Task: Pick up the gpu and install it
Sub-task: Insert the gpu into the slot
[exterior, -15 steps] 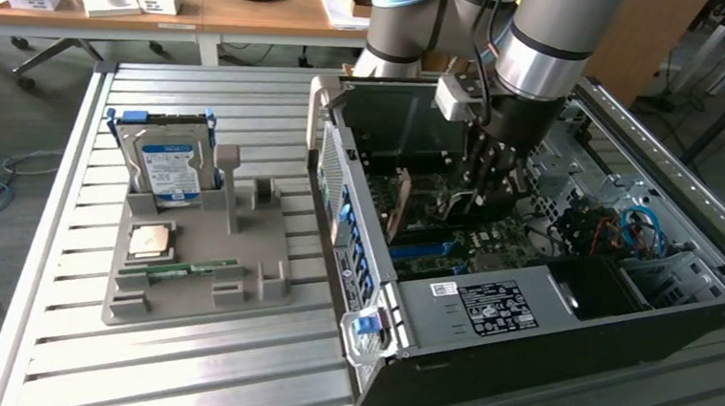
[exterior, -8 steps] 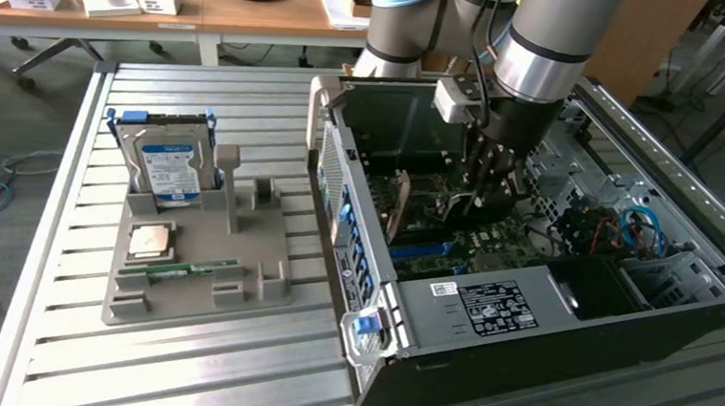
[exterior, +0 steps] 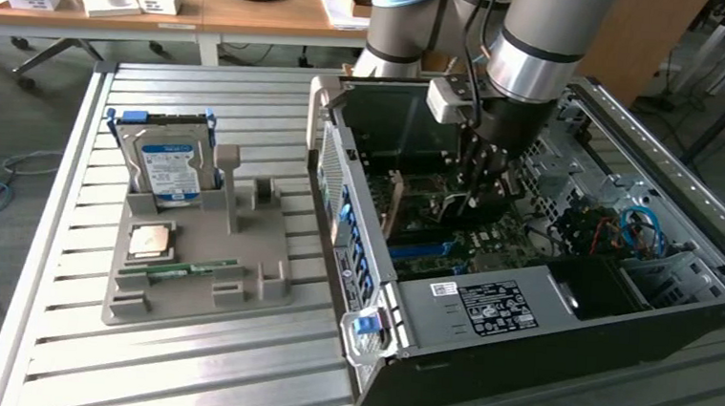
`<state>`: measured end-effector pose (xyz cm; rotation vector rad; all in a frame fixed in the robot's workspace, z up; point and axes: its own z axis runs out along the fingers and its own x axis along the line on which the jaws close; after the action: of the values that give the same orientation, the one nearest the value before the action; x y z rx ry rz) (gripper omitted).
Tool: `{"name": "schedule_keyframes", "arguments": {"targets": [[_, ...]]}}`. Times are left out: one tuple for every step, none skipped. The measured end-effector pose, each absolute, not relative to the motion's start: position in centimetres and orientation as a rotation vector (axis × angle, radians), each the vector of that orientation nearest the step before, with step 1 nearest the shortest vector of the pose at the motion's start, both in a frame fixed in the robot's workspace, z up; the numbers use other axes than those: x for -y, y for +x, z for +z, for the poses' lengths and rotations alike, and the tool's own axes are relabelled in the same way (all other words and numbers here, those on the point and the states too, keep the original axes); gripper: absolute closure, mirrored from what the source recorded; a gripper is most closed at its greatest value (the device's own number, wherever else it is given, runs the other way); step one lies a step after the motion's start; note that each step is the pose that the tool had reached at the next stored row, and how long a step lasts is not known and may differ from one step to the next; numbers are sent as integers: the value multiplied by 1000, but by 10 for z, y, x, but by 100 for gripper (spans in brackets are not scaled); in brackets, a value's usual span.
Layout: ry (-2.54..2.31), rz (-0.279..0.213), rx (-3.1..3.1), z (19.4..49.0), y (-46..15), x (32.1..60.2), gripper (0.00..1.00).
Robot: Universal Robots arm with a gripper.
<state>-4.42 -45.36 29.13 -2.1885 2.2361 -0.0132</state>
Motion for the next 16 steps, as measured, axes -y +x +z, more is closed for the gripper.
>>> {"name": "schedule_keyframes", "arguments": {"targets": [[-2188, -13, -2236, 291, -45, 454, 74], [-2188, -13, -2236, 291, -45, 454, 74], [-2189, -13, -2236, 291, -45, 454, 74], [-2189, -13, -2236, 291, -45, 454, 74], [-2188, -14, -2236, 291, -45, 454, 74], [-2188, -14, -2236, 290, -45, 454, 74], [-2188, -15, -2235, 289, -45, 454, 74], [-2187, -15, -2235, 288, -45, 454, 74], [-2187, -16, -2235, 286, -45, 454, 74], [-2187, -17, -2235, 286, -46, 454, 74], [-2187, -17, -2234, 285, -46, 454, 74], [-2187, -17, -2234, 284, -46, 454, 74], [-2187, -18, -2234, 284, -46, 454, 74], [-2187, -18, -2234, 284, -46, 454, 74], [-2186, -17, -2234, 284, -46, 454, 74], [-2186, -18, -2234, 284, -48, 454, 74]]}}
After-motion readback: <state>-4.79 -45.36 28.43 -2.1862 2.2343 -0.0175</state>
